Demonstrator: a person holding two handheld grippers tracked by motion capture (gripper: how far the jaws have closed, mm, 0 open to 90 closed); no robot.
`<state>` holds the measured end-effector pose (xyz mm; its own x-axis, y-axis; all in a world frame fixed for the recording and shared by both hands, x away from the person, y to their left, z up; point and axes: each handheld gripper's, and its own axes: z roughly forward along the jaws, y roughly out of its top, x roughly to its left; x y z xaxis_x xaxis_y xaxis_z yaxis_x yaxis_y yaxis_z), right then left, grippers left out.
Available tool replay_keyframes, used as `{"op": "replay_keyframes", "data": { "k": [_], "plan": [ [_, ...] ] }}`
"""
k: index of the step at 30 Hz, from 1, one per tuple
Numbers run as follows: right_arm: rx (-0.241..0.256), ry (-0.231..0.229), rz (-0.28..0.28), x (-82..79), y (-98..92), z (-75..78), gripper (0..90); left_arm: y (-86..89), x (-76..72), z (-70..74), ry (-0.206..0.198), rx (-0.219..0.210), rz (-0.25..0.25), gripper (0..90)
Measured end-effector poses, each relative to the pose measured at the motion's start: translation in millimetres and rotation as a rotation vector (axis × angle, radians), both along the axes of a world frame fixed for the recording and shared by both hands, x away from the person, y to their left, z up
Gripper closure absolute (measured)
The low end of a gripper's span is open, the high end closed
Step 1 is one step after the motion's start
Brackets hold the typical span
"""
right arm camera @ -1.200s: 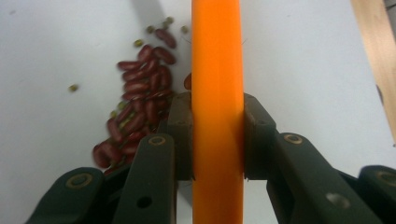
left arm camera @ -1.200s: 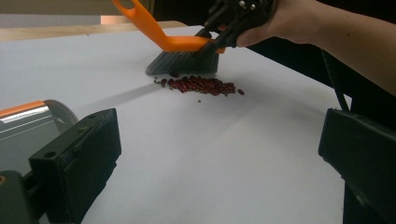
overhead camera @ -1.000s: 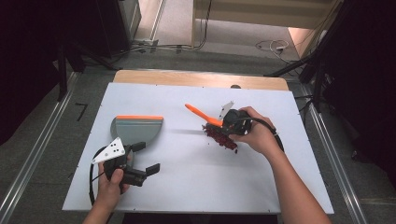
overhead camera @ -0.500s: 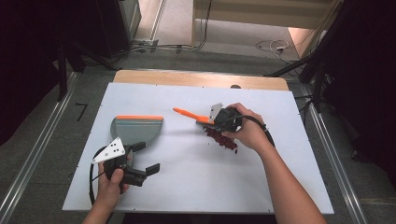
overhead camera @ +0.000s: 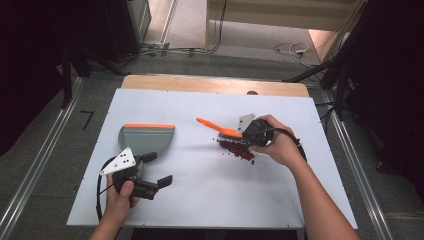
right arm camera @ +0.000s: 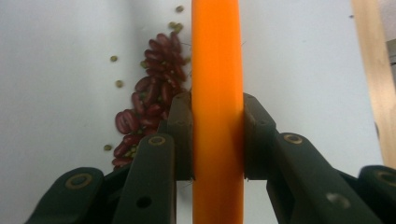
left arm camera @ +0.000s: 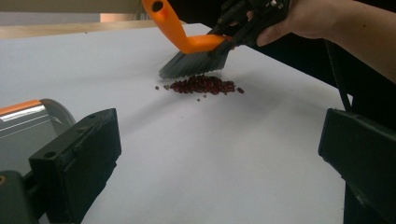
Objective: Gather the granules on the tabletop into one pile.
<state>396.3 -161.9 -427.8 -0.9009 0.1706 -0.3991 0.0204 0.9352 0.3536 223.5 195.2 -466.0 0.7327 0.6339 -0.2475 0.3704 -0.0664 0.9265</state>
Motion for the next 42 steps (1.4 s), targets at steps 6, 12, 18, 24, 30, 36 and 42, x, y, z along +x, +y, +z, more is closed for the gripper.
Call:
{"op": "replay_keyframes", "data": {
  "k": [6,12,18,24,30,36,42],
  "plan": [
    [0.02,-0.03,0.017,3.6,10.2,4.8,68.6,0.8,0.9,-0.5,0.004,-0.002,0.001,0.5],
    [0.01,-0.048,0.014,7.9,28.0,-4.1,68.6,1.7,0.5,-0.3,0.003,-0.007,0.001,0.5],
    [-0.039,-0.03,0.049,4.9,31.5,-10.6,68.6,1.3,0.3,-0.2,0.001,-0.008,-0.003,0.4],
    [-0.046,-0.013,0.064,-1.3,22.4,-7.6,68.6,0.8,0.5,0.0,0.003,-0.005,-0.001,0.5],
    [0.011,-0.017,0.036,-3.9,11.7,5.8,68.6,0.2,0.4,-0.1,0.003,-0.002,-0.002,0.4],
    [0.112,0.069,-0.063,-21.7,3.9,29.1,68.6,1.3,0.7,-0.1,0.004,-0.002,0.003,0.4],
    [0.133,0.302,-0.082,-34.3,-2.4,24.5,68.6,0.0,0.7,-0.1,0.003,-0.002,-0.002,0.5]
  ]
}}
